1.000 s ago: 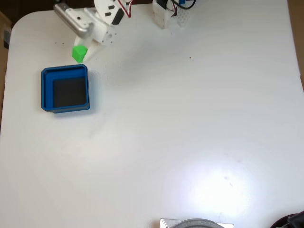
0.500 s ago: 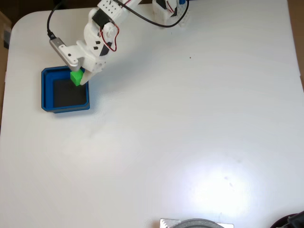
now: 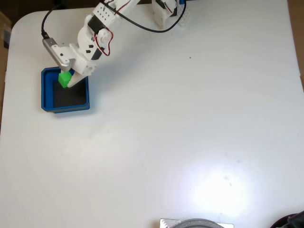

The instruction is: Pick up green cube and drop it in the blue box

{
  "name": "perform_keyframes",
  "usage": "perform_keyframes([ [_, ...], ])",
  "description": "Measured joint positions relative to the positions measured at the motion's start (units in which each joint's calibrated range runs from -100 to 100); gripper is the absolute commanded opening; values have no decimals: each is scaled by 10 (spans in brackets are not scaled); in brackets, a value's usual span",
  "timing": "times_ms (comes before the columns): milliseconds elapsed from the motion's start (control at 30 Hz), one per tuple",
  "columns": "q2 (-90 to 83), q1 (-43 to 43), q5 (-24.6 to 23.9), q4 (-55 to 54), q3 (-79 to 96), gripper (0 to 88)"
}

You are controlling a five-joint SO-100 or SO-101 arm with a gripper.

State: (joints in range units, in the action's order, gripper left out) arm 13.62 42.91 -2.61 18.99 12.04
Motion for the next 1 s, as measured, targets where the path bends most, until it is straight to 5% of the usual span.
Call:
perform_keyframes([
  [1000, 18, 0, 1, -48, 0, 28],
])
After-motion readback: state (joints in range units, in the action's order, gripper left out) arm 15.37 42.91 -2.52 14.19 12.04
